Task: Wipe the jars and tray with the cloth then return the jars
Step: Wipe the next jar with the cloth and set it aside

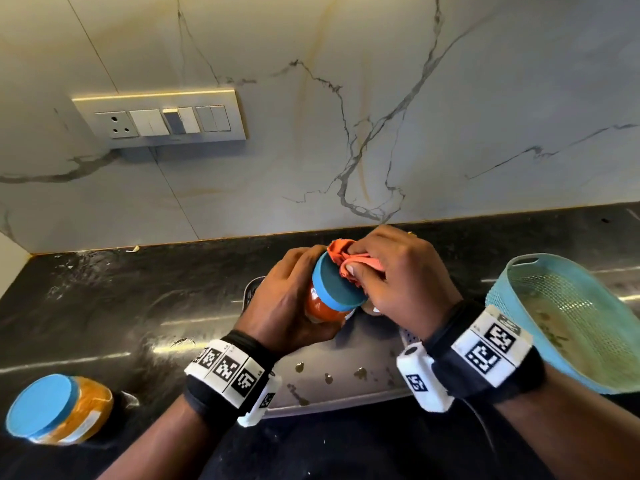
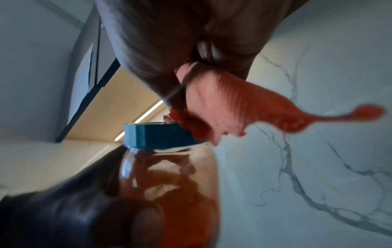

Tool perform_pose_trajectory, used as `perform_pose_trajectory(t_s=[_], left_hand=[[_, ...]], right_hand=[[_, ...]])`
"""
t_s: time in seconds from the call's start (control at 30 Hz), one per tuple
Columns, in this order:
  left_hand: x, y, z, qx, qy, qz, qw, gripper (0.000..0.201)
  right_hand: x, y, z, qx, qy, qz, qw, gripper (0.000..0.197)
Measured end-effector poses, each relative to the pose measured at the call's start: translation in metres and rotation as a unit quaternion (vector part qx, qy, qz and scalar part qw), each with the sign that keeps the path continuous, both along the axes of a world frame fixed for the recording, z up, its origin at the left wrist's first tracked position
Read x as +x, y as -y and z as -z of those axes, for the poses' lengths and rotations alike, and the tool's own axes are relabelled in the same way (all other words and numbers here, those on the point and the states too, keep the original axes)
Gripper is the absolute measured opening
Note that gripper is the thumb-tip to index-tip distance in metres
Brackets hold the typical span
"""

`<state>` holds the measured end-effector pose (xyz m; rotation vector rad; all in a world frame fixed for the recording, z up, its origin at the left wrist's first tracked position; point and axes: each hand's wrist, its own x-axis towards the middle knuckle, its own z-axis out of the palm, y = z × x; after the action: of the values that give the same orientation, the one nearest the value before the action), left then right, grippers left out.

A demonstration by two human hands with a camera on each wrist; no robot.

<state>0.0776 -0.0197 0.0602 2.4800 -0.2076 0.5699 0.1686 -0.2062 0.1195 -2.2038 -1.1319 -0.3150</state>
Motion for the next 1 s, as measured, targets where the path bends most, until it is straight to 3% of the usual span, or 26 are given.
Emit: perform_pose_trajectory(t_s=[0.2,0.4,0.53,0.7,0.87,1.0], left_hand=[[-0.004,-0.007,-0.001,0.018,-0.003,-0.023,1.0,0.094],[-0.005,0.003,-0.004,0.006,-0.012,-0.012,1.0,0.099],[-0.005,-0.001,-0.004,0.003,-0.013,-0.018,1.0,0.096],[-0.007,0.004,-0.005,-0.007,-0.001,-0.013,1.0,0.097],[-0.007,-0.002,-0.006,-0.02,-0.004,-0.025,0.999,0.097],[-0.005,0.0,-0.005,0.011,0.002,-0.023,1.0,0.098]], right_hand=[[-0.025,-0.007,-0.008,-0.019,-0.021,-0.105,0.994,0.022],[-0.003,-0.008,-0.008,0.012,-0.017,-0.009,1.0,0.02],[-0.024,0.002,-0.009,-0.028,-0.033,-0.133,0.99,0.022],[-0.001,0.009,-0.006,-0.021,-0.031,-0.026,0.999,0.021],[-0.02,0.014,-0.007,-0.038,-0.048,-0.099,0.993,0.018],[0.0,0.018,-0.004,-0.013,-0.031,-0.001,0.999,0.019]])
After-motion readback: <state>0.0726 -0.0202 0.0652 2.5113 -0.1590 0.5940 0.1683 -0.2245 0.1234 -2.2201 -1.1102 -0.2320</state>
